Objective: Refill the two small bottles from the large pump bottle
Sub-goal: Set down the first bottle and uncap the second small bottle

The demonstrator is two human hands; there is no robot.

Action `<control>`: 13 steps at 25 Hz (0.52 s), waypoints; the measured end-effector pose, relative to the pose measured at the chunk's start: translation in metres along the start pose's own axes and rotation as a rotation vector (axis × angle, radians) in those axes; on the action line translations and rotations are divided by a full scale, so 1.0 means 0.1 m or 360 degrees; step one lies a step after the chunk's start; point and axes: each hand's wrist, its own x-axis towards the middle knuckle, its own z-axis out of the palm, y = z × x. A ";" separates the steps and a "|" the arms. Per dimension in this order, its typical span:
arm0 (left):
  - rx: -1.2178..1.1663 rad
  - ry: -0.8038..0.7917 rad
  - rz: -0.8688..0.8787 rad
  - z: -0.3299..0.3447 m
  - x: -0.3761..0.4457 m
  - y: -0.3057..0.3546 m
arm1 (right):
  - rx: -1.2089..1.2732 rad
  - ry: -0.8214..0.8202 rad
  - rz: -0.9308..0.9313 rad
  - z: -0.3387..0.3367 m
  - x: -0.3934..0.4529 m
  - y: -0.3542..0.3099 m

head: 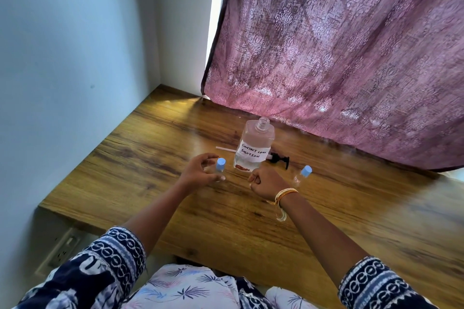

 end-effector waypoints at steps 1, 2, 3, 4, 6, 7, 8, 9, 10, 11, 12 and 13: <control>0.0077 0.0061 0.0042 0.02 -0.02 0.05 | 0.0016 0.0024 0.0023 -0.02 -0.02 0.02; 0.0152 0.0124 0.0096 0.02 -0.03 0.09 | 0.0043 0.0053 0.0045 -0.03 -0.03 0.03; 0.0212 0.0189 0.0157 0.04 -0.04 0.12 | 0.0088 0.0081 0.0070 -0.04 -0.04 0.05; 0.0257 0.0247 0.0220 0.06 -0.04 0.16 | 0.0140 0.0105 0.0090 -0.05 -0.06 0.08; 0.0350 0.0328 0.0355 0.12 -0.05 0.25 | 0.0225 0.0144 0.0109 -0.07 -0.11 0.13; 0.0393 0.0384 0.0427 0.16 -0.05 0.29 | 0.0249 0.0160 0.0111 -0.08 -0.14 0.15; 0.0433 0.0470 0.0507 0.20 -0.06 0.35 | 0.0262 0.0177 0.0106 -0.10 -0.18 0.16; 0.0458 0.0561 0.0581 0.25 -0.07 0.40 | 0.0271 0.0199 0.0105 -0.11 -0.23 0.19; 0.0467 0.0635 0.0662 0.31 -0.10 0.47 | 0.0281 0.0233 0.0109 -0.12 -0.29 0.22; 0.0468 0.0657 0.0727 0.39 -0.13 0.53 | 0.0287 0.0280 0.0128 -0.12 -0.34 0.28; 0.0460 0.0632 0.0784 0.48 -0.17 0.58 | 0.0289 0.0336 0.0159 -0.11 -0.39 0.33; 0.0435 0.0573 0.0815 0.58 -0.20 0.61 | 0.0292 0.0394 0.0199 -0.12 -0.44 0.39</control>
